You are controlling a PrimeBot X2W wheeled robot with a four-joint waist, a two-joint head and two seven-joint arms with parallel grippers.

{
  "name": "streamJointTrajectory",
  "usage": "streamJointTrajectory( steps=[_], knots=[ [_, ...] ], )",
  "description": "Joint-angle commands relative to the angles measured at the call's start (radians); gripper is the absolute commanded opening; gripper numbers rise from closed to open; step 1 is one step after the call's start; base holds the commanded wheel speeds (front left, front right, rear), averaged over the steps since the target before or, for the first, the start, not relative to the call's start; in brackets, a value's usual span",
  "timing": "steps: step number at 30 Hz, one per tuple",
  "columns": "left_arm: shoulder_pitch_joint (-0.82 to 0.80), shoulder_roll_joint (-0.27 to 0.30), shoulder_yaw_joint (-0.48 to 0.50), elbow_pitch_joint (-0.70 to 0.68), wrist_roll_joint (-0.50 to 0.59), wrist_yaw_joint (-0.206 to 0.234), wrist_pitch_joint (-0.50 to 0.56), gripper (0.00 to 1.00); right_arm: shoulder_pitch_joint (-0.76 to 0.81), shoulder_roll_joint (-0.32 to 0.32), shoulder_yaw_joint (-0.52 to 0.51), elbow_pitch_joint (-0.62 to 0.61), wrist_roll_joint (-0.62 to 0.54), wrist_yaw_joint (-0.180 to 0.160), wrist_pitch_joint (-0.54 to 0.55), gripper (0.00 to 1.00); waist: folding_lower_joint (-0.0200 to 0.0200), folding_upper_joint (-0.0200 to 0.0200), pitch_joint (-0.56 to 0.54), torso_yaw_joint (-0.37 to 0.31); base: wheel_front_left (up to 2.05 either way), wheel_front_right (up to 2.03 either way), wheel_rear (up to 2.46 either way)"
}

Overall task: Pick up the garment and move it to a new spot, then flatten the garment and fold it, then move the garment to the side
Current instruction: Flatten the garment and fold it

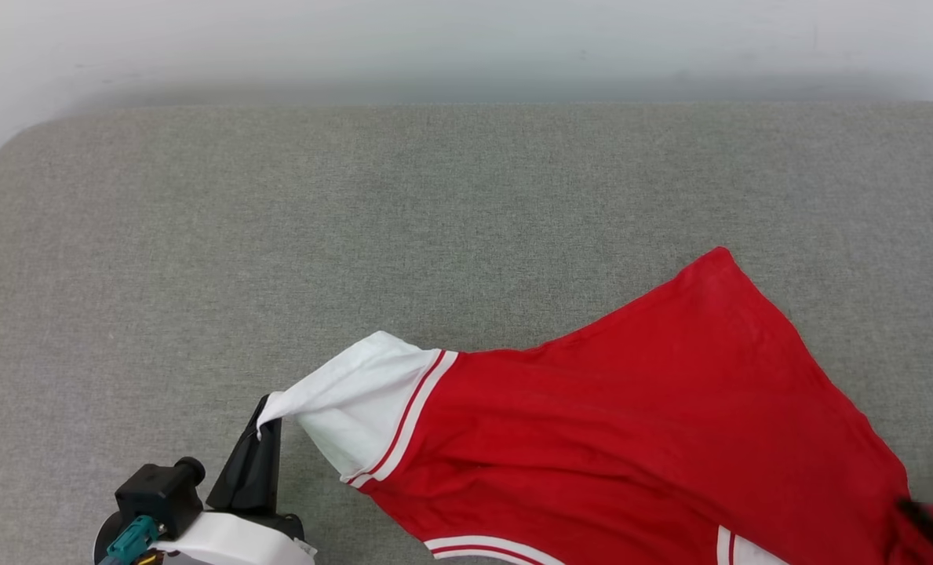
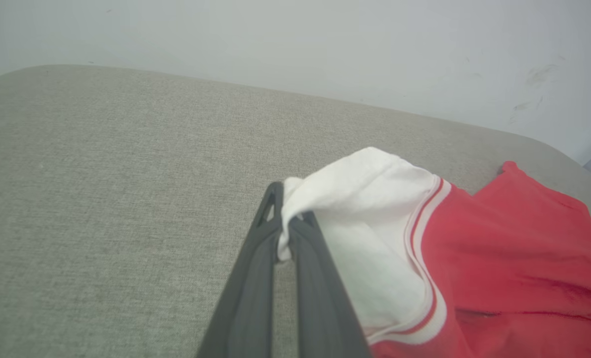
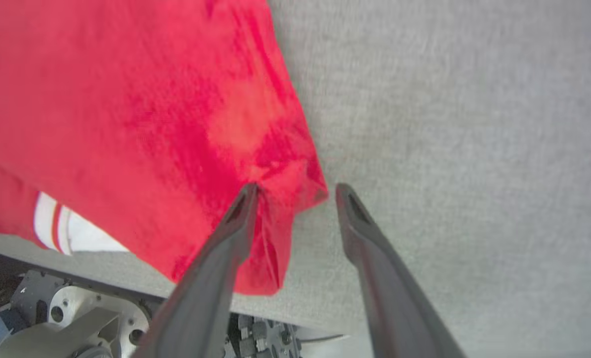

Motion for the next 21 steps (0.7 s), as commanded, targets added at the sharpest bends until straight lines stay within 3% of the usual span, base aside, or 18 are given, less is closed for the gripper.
streamJointTrajectory(
  steps=[1,7,10,15,21],
  knots=[
    [-0.006,0.005,0.000,-0.001,0.001,0.001,0.000,0.00,-0.012,-0.003,-0.005,-0.005,0.000,-0.001,-0.005,1.00,0.0001,-0.0001,0.000,0.001,0.00,0.00,0.00],
    [-0.026,0.001,-0.015,-0.014,0.009,-0.002,0.002,0.00,-0.162,-0.028,-0.068,-0.093,-0.005,-0.001,-0.064,1.00,0.0001,-0.0001,0.017,0.024,0.00,0.00,0.00],
    [-0.043,-0.004,-0.024,-0.017,0.012,-0.005,0.001,0.00,-0.248,-0.047,-0.047,-0.117,-0.012,-0.001,-0.064,1.00,0.0001,-0.0001,0.035,0.043,0.00,0.00,0.00],
    [-0.075,-0.015,-0.035,-0.022,0.019,-0.008,-0.002,0.00,-0.407,-0.087,0.081,-0.120,-0.025,-0.001,-0.006,1.00,0.0001,-0.0001,0.079,0.074,0.00,0.00,0.00],
    [-0.125,-0.038,-0.060,-0.017,0.030,-0.018,-0.007,0.00,-0.620,-0.106,0.302,-0.014,-0.049,-0.001,0.103,1.00,0.0001,-0.0001,0.134,0.115,0.00,0.00,0.00]
  ],
)
